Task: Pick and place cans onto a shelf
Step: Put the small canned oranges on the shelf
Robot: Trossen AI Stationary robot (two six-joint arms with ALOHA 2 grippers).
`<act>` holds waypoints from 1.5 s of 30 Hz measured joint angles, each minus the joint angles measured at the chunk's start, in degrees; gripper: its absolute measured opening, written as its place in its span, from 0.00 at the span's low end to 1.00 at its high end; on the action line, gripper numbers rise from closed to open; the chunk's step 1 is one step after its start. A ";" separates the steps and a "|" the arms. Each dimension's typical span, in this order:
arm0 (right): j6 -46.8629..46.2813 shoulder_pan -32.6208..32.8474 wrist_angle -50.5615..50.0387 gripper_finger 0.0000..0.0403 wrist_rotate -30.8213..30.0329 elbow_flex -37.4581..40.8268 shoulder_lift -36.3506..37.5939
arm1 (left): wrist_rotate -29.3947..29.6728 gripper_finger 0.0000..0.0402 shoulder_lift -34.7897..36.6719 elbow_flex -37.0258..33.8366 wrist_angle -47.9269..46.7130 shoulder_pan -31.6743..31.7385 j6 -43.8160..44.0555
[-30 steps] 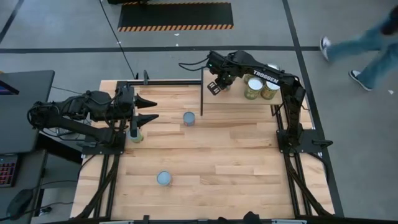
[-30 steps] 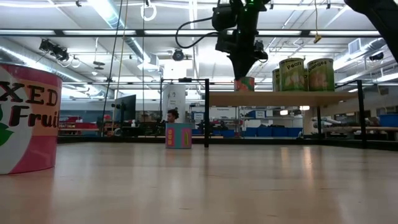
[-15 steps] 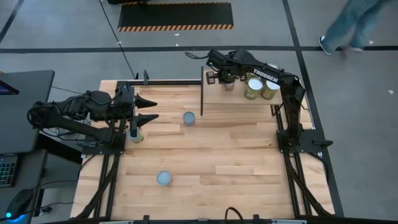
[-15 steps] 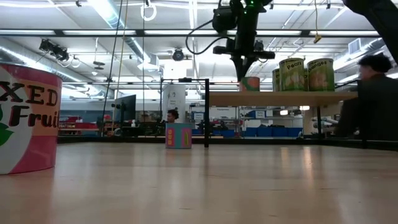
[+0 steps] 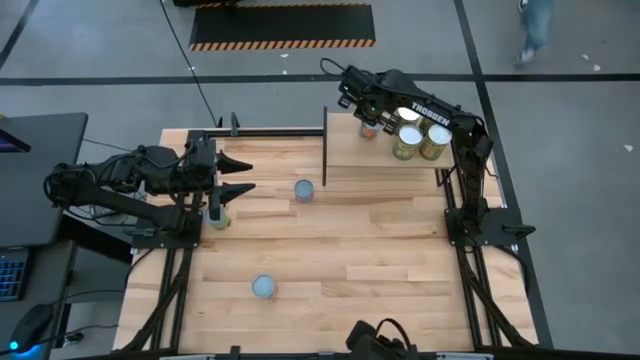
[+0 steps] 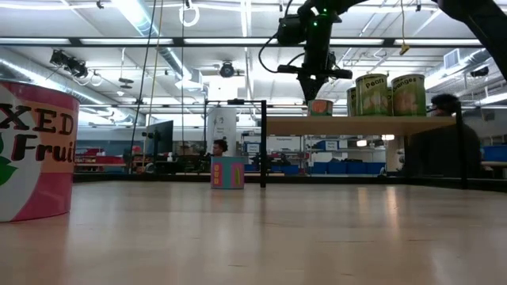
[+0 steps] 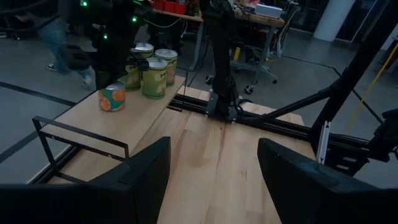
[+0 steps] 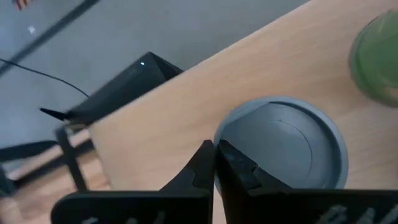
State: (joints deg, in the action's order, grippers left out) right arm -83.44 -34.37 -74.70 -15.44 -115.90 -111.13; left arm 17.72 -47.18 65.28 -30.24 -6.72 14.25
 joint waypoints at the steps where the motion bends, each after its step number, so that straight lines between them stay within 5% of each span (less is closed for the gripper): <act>1: -0.50 -0.03 0.24 0.04 0.11 0.00 0.00 | 0.00 0.61 0.00 0.00 0.00 0.00 0.03; 10: 8.00 -0.29 2.52 0.29 1.24 -0.17 0.24 | 0.00 0.61 0.00 0.00 -0.04 0.00 -0.95; 13: 23.19 -0.88 2.52 0.37 2.17 -2.56 0.50 | 0.00 0.61 0.00 0.00 -0.04 0.00 -1.37; 15: 40.51 -1.69 1.52 0.40 7.89 -4.82 0.61 | 0.00 0.61 0.01 0.00 -0.04 0.00 -1.36; 19: 70.60 -2.09 -7.77 0.40 15.93 -7.62 0.66 | 0.00 0.61 0.02 0.00 -0.04 0.00 -1.36; 24: 89.86 -1.75 -14.24 0.36 12.36 -7.14 0.68 | 0.00 0.61 0.02 0.00 -0.04 0.00 -0.31; 37: 122.86 -2.51 -13.71 0.32 12.00 -6.60 0.61 | 0.00 0.61 0.00 0.00 -0.04 0.00 2.09; 45: 125.61 -4.15 -13.16 0.32 13.40 -6.13 0.61 | 0.00 0.61 -0.02 0.00 -0.04 0.00 1.86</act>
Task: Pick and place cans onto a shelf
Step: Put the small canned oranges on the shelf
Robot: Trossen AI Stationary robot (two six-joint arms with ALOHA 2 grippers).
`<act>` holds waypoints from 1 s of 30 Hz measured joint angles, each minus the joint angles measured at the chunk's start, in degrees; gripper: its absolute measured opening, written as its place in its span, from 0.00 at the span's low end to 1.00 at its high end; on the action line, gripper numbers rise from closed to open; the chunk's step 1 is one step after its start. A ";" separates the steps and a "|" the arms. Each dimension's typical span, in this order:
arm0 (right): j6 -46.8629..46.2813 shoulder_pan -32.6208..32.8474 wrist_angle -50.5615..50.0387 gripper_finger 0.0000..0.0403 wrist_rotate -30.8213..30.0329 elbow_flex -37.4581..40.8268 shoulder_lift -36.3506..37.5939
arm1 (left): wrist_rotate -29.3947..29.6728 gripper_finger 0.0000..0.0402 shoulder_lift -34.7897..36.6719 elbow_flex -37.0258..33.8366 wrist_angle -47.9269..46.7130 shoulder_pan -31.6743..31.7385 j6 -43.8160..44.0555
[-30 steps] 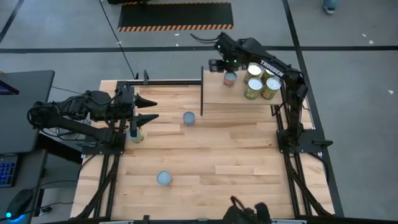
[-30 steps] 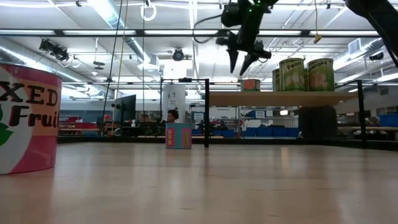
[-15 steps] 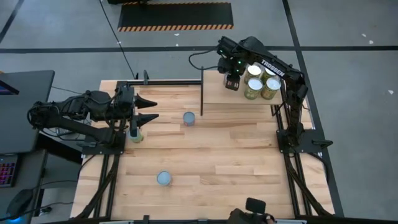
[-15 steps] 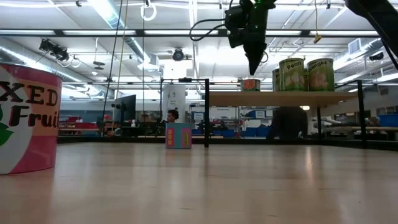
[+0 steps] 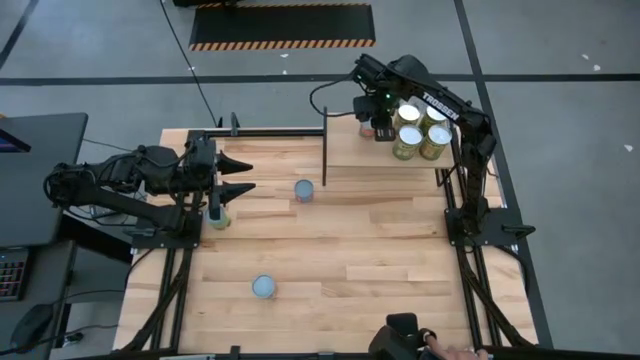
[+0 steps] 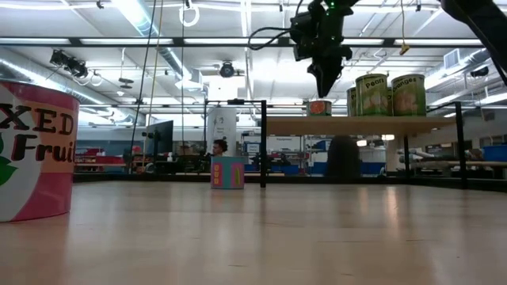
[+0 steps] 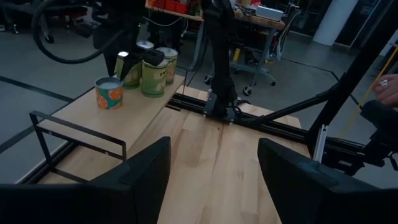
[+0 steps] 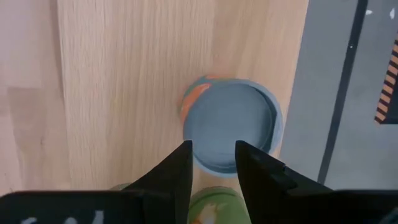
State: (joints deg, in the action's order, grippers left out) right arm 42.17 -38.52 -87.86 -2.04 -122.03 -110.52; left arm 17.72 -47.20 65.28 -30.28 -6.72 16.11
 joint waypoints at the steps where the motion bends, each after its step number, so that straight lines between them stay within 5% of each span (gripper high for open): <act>1: 0.42 -0.09 0.21 0.32 0.37 0.65 0.02 | 0.00 0.61 0.00 0.00 0.00 0.00 -0.01; 16: 2.30 -0.02 0.76 0.29 1.48 4.52 -0.04 | 0.02 0.61 0.00 0.00 0.00 0.00 0.10; 30: -8.70 0.54 2.50 0.09 2.09 5.50 0.05 | 0.24 0.61 -0.02 0.02 2.81 -0.01 -1.48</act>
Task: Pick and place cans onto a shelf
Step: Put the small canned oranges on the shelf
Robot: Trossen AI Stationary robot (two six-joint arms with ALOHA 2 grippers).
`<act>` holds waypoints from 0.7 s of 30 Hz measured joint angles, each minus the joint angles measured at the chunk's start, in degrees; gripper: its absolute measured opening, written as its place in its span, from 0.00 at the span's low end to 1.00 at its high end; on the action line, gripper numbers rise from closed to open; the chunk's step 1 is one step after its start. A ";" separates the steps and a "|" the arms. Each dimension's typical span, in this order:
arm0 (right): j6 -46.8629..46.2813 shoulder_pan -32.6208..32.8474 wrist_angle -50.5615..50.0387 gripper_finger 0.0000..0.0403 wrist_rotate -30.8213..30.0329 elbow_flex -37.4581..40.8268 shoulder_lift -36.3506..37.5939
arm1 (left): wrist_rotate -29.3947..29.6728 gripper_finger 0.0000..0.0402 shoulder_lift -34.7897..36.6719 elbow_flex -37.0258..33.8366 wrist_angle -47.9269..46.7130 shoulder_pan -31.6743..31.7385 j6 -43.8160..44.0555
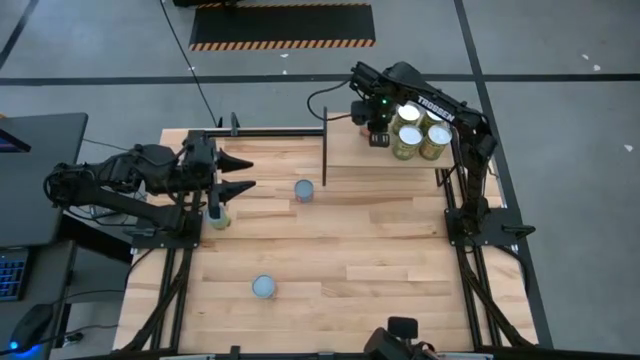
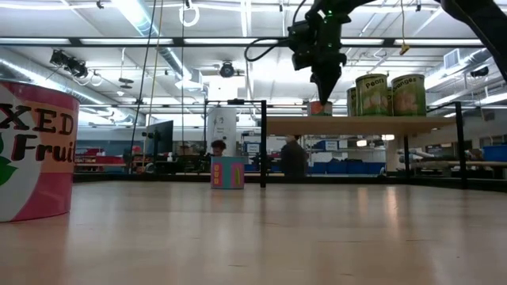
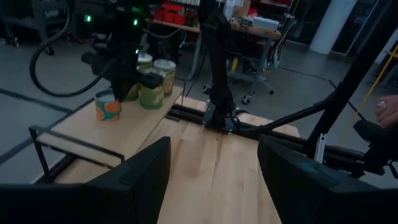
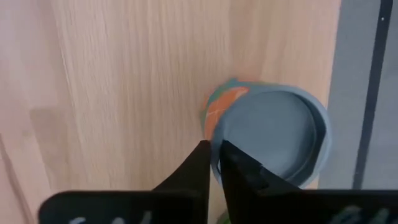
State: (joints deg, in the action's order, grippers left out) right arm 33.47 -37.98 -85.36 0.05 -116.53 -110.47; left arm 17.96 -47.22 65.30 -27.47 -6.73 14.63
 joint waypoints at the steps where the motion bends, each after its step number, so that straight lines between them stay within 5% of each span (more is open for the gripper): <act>1: -0.93 0.03 -0.15 0.07 0.03 -0.29 -0.08 | 0.03 0.61 0.00 0.00 0.50 0.01 -0.36; 11: -16.19 -0.65 -0.17 0.05 -0.45 -1.05 -0.18 | 0.02 0.61 0.00 0.02 0.90 0.01 -0.78; 21: -21.81 -0.74 -0.58 0.05 -5.15 -1.07 -0.18 | 0.02 0.61 0.00 0.02 0.90 0.01 -0.91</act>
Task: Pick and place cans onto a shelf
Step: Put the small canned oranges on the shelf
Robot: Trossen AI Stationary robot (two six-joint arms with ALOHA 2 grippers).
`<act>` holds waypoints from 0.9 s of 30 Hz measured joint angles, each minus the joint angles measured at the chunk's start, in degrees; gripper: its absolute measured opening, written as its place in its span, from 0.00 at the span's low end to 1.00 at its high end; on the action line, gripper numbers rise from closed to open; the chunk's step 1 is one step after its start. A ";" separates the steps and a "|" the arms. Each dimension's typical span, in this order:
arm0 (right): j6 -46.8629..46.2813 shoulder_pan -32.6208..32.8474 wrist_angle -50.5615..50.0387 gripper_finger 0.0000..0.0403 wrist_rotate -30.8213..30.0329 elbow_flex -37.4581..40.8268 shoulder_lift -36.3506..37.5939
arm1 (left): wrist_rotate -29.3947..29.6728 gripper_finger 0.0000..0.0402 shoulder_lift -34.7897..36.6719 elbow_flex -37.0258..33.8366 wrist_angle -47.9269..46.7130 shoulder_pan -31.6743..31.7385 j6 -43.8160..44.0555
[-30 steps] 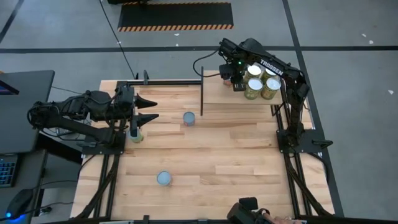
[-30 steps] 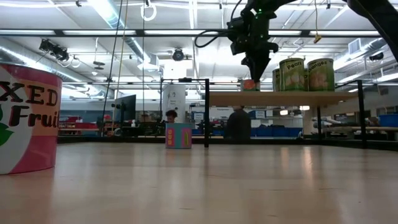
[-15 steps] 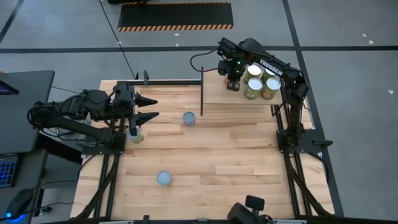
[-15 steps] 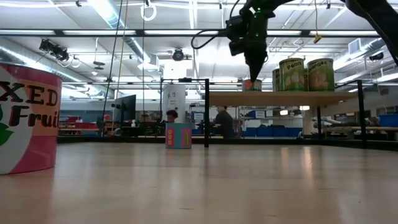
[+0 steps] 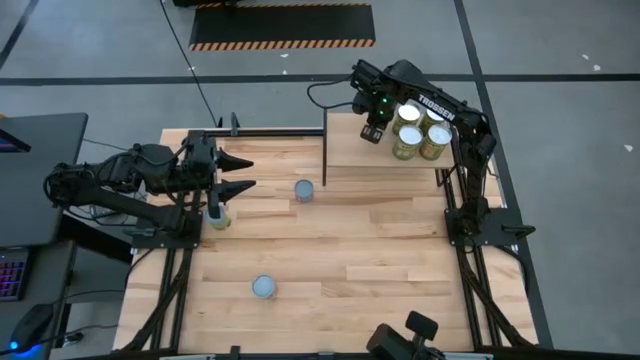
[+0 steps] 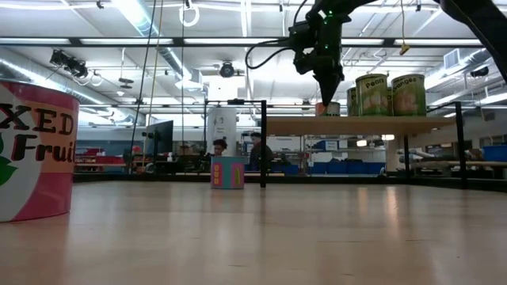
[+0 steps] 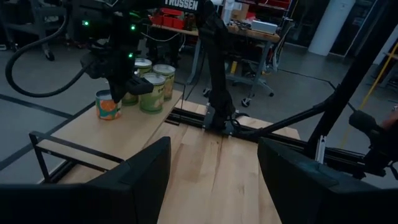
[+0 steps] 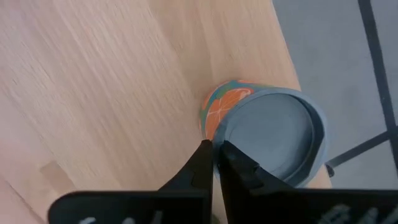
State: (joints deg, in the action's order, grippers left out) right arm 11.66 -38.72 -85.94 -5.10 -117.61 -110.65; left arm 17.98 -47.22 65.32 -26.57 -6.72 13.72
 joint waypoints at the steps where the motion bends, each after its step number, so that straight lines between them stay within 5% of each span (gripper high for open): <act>1: -0.86 0.00 -0.21 0.05 0.09 -0.01 0.00 | -0.01 0.61 0.00 0.00 -0.02 0.00 0.00; 16: -5.86 -0.04 -0.56 0.08 0.13 0.38 0.02 | -2.96 0.61 0.00 0.00 0.53 0.00 0.80; 27: -6.99 -0.04 0.42 0.25 -2.38 -1.47 0.07 | -7.89 0.62 0.15 0.00 2.25 -0.02 -0.85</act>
State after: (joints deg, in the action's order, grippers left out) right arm 4.67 -38.76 -85.52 -7.48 -119.08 -110.59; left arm 10.08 -47.07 65.32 -24.32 -6.74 12.86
